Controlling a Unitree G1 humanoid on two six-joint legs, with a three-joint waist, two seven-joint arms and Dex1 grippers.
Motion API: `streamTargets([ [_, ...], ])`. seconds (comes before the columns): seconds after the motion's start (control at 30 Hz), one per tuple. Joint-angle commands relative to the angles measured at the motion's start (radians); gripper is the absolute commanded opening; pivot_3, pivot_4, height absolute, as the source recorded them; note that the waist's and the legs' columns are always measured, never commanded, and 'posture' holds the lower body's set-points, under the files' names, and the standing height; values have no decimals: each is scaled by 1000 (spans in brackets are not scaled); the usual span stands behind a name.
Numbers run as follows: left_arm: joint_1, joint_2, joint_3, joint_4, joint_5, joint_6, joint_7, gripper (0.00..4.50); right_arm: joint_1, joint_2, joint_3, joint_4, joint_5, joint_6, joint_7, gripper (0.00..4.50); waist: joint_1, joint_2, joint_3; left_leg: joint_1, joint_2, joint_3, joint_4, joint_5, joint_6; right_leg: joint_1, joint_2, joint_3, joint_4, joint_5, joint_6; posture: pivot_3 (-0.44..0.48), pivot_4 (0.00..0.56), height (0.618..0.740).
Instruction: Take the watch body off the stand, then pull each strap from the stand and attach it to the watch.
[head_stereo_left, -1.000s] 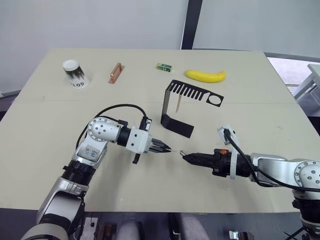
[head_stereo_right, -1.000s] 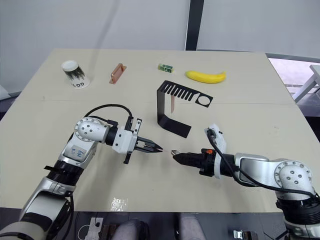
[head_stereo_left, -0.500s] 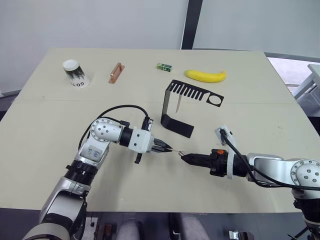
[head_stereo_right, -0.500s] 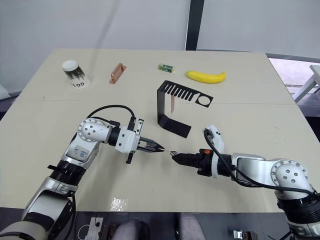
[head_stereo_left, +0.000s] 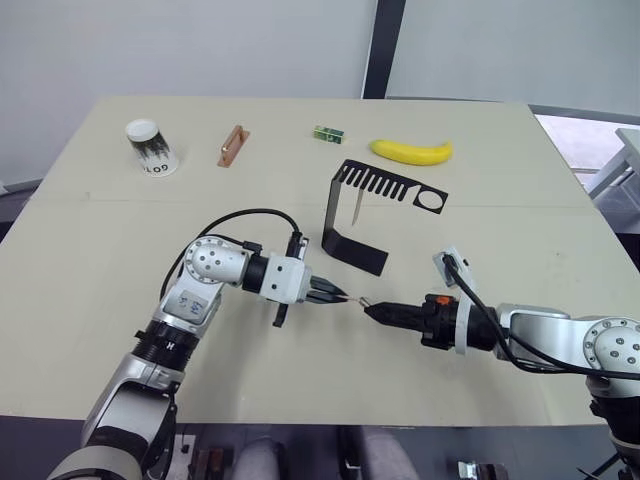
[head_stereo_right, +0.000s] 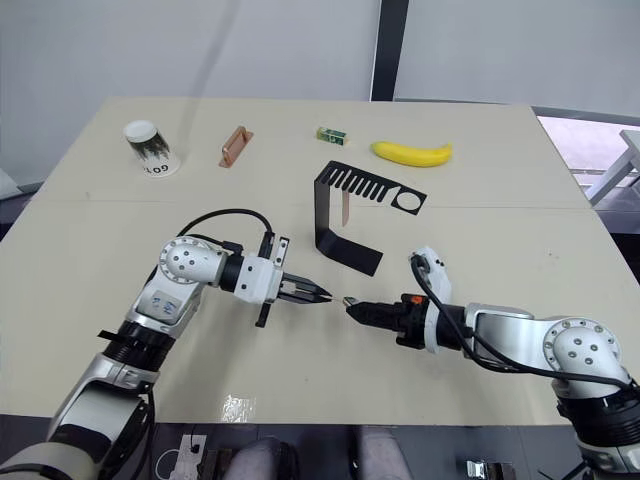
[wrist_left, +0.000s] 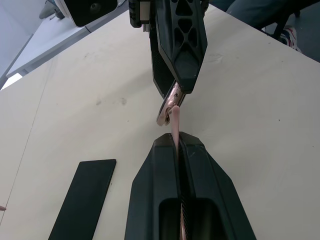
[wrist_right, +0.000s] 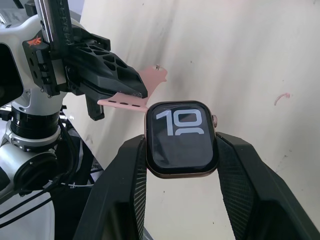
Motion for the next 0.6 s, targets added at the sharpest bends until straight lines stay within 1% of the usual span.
streamTargets([
  [0.03,-5,-6,-4,-37,-4,0,13,0,-12,-13,-5,-32,25,-9,3,1518,0,0,0,0,0,0,0,0,0,0,0,0,0,0,0,0,150,740],
  [0.6,-3,-22,-11,-35,5,9,28,0,-27,-10,4,-51,25,-8,8,1518,0,0,0,0,0,0,0,0,0,0,0,0,0,0,0,0,150,740],
])
